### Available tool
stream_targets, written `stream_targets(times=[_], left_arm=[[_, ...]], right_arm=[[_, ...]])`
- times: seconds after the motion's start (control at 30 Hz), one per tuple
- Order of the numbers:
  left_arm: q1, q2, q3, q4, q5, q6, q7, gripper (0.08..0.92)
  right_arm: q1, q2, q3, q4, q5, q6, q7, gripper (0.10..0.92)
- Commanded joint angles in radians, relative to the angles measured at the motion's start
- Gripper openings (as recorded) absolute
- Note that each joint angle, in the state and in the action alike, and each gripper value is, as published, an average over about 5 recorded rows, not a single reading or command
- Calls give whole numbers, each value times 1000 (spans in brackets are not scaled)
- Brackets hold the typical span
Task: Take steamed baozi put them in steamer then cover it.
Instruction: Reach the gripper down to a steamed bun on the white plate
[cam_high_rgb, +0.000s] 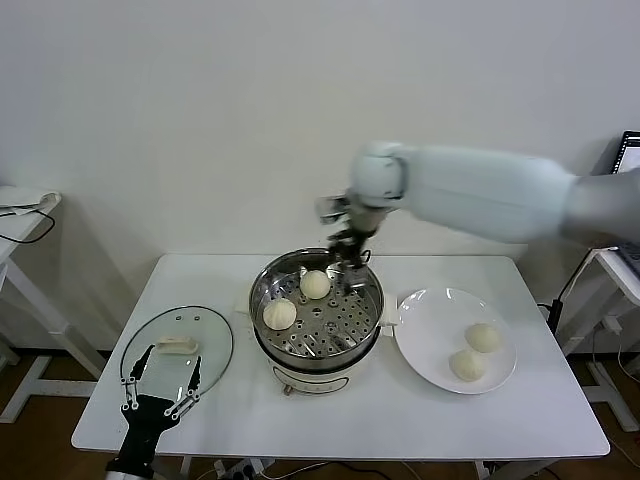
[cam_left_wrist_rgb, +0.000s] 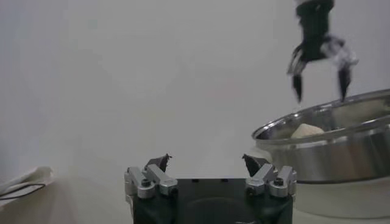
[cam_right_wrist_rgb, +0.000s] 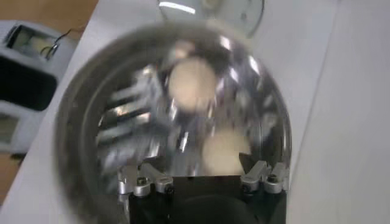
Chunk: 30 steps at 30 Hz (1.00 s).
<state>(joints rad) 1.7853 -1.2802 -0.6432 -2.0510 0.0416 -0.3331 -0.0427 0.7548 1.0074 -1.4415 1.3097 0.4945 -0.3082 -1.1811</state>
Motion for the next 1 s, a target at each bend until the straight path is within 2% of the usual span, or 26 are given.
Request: stream_targets(times=[0.03,0.2,0.43,1.0], left_arm=[[3,0,0,0,3,1,1,823],[7,-5,0,-3,6,4,1,823],[16,-12,-5,2,11,2,0,823],[21,-14,-6,11,21,-2,-2,823]], right_arm=[[-37,-404,1,41,-224,166,-186,823],[-193,-454,19,27,-289,196,-97,823],[-378,-441,64,9,-325,186,34,823],[-566,-374,208,-54,-354,129,113,823]])
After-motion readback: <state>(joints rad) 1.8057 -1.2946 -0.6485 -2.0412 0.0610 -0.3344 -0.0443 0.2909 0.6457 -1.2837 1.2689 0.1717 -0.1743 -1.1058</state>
